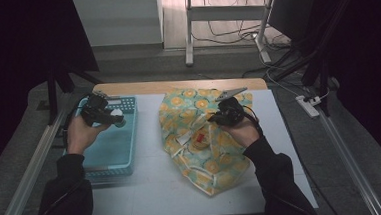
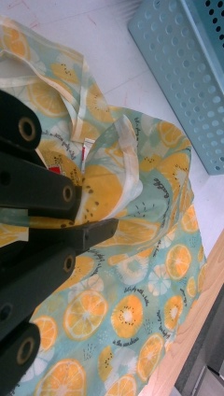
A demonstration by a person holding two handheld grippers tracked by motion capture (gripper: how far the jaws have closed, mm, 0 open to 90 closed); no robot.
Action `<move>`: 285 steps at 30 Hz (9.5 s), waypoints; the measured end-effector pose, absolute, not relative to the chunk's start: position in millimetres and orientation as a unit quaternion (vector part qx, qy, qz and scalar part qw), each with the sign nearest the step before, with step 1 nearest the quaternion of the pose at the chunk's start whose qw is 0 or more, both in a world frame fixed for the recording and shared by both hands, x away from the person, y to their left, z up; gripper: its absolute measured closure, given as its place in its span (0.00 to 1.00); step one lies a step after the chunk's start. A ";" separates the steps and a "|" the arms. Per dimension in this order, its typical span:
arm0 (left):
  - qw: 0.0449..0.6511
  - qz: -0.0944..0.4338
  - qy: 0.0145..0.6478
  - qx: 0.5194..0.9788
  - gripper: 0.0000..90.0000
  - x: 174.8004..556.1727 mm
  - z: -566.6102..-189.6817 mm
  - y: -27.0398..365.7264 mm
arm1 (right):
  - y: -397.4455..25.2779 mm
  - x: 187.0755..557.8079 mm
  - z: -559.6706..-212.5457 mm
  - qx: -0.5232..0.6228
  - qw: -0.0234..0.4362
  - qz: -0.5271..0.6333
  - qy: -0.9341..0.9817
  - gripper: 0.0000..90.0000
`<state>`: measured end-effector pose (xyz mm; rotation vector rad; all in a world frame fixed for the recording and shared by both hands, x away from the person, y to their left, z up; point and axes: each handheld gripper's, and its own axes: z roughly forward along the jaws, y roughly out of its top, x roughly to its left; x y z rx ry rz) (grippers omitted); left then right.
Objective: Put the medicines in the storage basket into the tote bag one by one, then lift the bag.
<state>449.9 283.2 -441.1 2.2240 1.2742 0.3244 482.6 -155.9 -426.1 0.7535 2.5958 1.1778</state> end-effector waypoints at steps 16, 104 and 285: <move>0.301 0.121 0.440 0.838 0.57 423.0 -403.4 264.2 | -155.4 482.2 -425.5 0.255 0.098 0.399 0.875 0.99; 0.306 0.123 0.307 0.893 0.56 498.1 -473.6 9.6 | -163.1 493.1 -436.0 0.276 0.106 0.391 0.872 0.99; 0.427 0.008 0.290 0.856 1.00 392.1 -445.9 76.8 | -167.9 474.7 -413.7 0.250 0.079 0.423 0.868 0.99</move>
